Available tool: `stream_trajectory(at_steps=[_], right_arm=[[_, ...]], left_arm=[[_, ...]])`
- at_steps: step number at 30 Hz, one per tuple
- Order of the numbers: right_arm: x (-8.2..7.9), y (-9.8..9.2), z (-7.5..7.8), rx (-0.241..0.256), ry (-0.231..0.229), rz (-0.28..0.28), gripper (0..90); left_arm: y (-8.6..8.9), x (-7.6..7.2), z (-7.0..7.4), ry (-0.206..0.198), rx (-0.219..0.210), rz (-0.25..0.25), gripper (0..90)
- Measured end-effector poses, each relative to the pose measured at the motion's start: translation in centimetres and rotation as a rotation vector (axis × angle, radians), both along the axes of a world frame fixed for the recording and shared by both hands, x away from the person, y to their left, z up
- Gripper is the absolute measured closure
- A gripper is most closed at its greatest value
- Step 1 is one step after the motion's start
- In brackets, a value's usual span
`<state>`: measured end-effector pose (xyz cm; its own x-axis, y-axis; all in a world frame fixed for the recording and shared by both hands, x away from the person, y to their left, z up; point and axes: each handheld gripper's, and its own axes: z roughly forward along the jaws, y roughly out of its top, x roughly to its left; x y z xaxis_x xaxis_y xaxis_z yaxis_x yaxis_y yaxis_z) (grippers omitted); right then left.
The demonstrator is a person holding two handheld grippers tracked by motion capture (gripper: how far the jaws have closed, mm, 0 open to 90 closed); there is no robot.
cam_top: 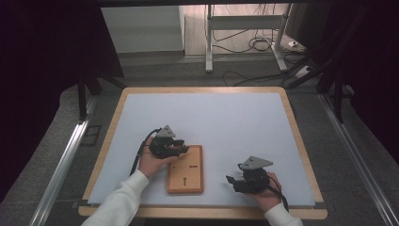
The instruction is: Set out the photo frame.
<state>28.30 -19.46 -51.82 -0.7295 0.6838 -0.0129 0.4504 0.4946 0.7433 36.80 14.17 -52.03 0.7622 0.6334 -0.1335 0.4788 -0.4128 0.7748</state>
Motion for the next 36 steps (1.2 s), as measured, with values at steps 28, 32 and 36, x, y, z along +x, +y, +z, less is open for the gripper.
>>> stream_trajectory(at_steps=[28, 32, 36], right_arm=[[-2.2, 3.4, 1.5, 0.006, -0.145, 0.122, 23.8], [-3.1, 4.9, 1.6, -0.029, -0.176, 0.170, 21.2], [-3.5, 5.8, 1.4, -0.046, -0.182, 0.203, 20.5]], left_arm=[[0.0, 1.4, 0.0, 0.068, -0.012, -0.091, 82.8], [0.2, 1.8, 0.1, 0.089, -0.018, -0.107, 82.5], [0.2, 1.9, 0.1, 0.099, -0.025, -0.110, 82.5]])
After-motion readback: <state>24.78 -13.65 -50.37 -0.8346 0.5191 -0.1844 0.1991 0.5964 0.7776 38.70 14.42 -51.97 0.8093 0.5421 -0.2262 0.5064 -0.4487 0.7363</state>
